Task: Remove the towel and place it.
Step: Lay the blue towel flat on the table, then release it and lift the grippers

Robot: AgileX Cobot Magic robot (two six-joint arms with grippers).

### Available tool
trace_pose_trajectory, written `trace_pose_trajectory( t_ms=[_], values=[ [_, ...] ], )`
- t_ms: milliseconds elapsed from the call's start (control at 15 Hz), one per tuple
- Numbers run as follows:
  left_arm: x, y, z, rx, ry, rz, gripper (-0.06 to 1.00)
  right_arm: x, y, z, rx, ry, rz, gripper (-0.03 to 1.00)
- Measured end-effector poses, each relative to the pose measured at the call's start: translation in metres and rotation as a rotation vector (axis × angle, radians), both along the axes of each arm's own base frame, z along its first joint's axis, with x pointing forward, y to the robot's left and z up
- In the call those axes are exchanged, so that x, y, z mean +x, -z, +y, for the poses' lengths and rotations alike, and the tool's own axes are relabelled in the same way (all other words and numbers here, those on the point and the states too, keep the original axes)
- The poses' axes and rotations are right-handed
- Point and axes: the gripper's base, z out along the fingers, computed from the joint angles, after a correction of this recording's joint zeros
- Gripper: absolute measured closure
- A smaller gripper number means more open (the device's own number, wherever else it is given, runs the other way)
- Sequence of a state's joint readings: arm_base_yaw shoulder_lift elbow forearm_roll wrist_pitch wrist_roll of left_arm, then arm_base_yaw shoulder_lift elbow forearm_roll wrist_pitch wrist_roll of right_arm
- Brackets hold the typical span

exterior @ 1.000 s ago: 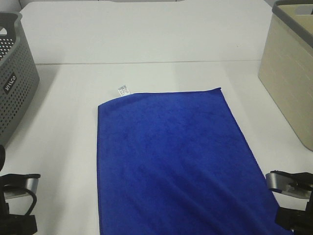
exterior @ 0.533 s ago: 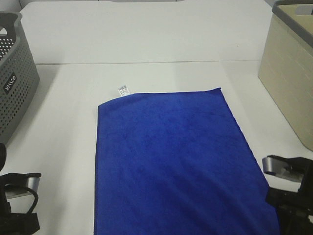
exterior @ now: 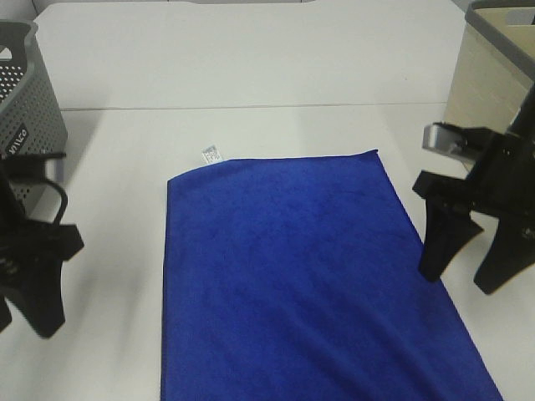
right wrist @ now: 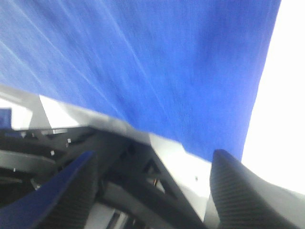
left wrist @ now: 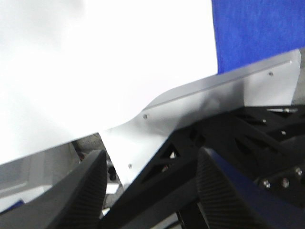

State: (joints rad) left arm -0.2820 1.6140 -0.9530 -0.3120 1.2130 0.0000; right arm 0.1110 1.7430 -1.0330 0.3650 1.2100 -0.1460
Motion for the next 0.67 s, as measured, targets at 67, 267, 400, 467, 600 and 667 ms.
trace_pose_trajectory(
  t_ms=[67,267,400,467,600,667],
  values=[
    [0.011,-0.011,0.0,0.019,-0.01,-0.055,0.42,0.014,-0.013,0.001,0.006,-0.001,-0.067,0.3],
    [0.036,-0.036,0.002,0.049,-0.033,-0.175,0.41,0.043,-0.048,0.002,-0.004,-0.008,-0.231,0.3],
    [0.053,-0.044,0.008,0.052,-0.084,-0.222,0.41,0.058,-0.07,0.0,-0.028,0.023,-0.319,0.3],
    [0.063,-0.044,0.012,0.049,-0.114,-0.25,0.41,0.064,-0.078,-0.002,-0.042,0.035,-0.364,0.3],
    [0.083,-0.039,0.014,0.051,-0.145,-0.292,0.41,0.08,-0.086,-0.006,-0.048,0.061,-0.411,0.3],
    [0.092,-0.036,0.013,0.05,-0.152,-0.31,0.41,0.092,-0.084,-0.009,-0.05,0.071,-0.42,0.3]
  ],
)
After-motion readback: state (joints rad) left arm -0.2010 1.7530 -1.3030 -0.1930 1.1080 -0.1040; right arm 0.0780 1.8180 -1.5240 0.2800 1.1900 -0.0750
